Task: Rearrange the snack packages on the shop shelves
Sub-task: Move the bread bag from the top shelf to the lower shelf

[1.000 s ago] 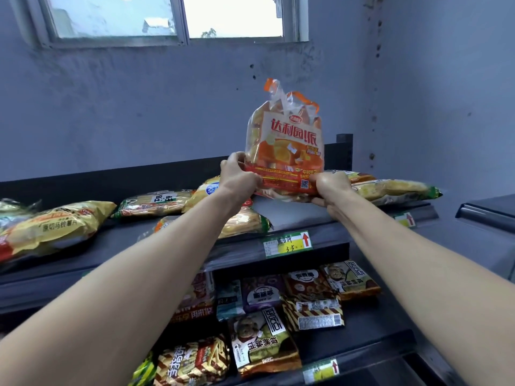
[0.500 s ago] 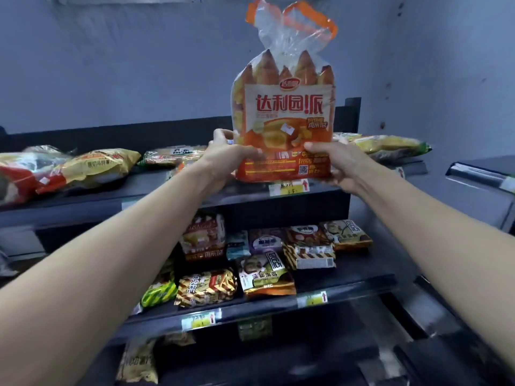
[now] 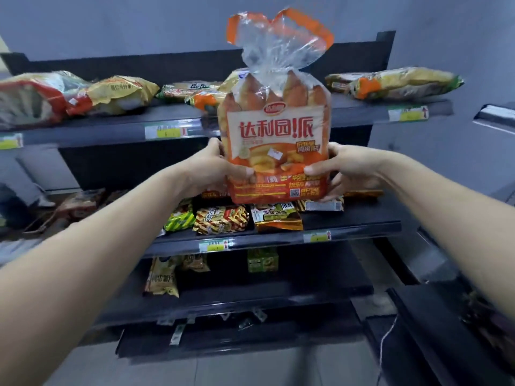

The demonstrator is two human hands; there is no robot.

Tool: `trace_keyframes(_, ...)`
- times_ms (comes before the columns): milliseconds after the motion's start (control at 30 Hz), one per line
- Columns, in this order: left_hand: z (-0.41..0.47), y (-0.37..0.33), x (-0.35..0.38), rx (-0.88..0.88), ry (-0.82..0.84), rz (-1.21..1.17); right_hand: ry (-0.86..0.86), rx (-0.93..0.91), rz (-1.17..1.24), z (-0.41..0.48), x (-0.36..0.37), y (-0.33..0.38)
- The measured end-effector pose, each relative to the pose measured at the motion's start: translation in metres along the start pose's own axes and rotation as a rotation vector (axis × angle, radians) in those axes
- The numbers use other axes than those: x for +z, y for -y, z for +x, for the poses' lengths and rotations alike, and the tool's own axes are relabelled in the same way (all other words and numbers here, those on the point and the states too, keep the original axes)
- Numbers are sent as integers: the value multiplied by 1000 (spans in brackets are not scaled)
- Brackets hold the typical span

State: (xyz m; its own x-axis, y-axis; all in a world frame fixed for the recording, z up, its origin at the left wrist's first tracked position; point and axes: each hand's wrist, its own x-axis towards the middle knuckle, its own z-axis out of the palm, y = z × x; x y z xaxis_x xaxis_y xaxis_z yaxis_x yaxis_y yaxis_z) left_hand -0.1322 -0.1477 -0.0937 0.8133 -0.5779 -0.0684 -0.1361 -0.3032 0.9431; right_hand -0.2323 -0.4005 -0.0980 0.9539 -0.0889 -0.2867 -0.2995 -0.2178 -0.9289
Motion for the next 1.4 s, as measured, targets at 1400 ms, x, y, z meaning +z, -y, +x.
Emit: trace_keyframes(1400, 216, 221, -122, -158, -396, -104, -351, -25, -14, 336, 159, -62)
